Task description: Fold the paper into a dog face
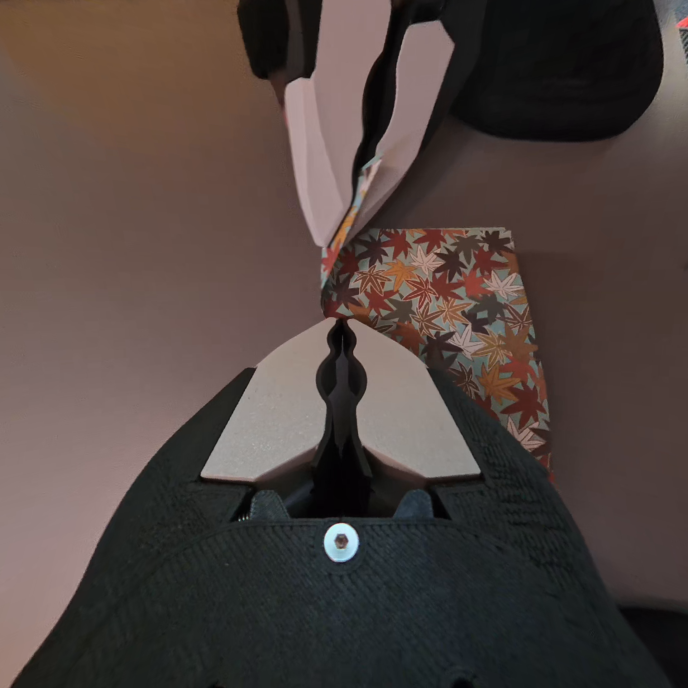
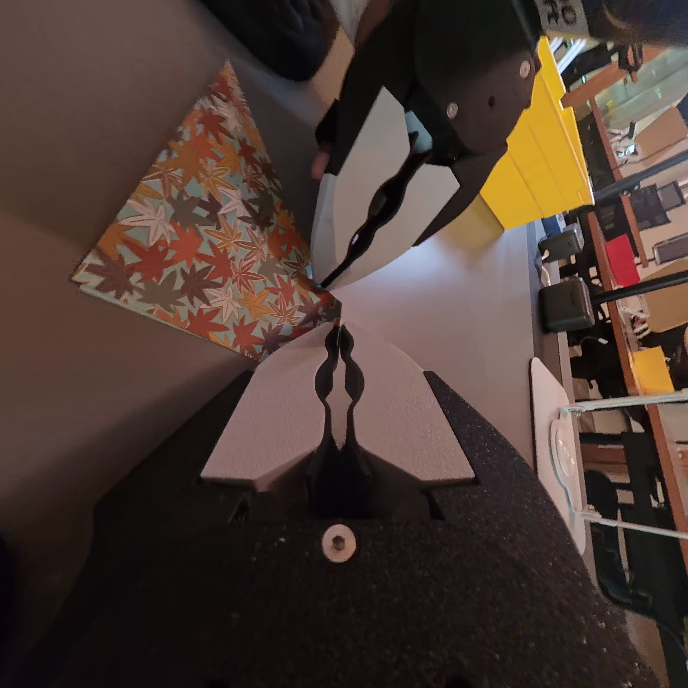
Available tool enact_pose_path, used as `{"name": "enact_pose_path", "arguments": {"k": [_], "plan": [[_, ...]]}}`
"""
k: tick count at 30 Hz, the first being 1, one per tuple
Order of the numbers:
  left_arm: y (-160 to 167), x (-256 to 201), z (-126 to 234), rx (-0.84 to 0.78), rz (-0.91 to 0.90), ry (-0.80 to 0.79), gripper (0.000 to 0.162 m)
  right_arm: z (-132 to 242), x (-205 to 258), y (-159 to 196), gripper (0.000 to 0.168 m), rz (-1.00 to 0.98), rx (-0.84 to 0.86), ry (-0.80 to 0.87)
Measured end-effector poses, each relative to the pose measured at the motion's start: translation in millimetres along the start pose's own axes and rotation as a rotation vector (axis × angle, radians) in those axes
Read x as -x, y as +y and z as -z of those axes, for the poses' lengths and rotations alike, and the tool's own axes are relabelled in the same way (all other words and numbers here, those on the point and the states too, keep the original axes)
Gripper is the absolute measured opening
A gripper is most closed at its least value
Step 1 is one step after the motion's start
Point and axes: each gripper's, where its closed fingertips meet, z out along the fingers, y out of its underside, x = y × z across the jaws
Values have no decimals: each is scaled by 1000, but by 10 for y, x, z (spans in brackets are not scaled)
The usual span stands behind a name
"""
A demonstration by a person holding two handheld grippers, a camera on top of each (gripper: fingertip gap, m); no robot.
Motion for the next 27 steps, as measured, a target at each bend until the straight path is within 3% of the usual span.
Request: {"name": "enact_pose_path", "arguments": {"k": [8,15,20,27], "plan": [[-2,-5,5,-1,-40,-1,0,52,185,-93,1,175,-9,-59],[-3,-4,11,-5,-73,-69,0,6,281,-92,1,291,136,-27],[-1,-3,15,-5,-155,-128,0,-36,280,-122,1,266,259,16],[-2,-2,18,-19,-222,-167,1,-96,321,-313,1,198,279,30]]}}
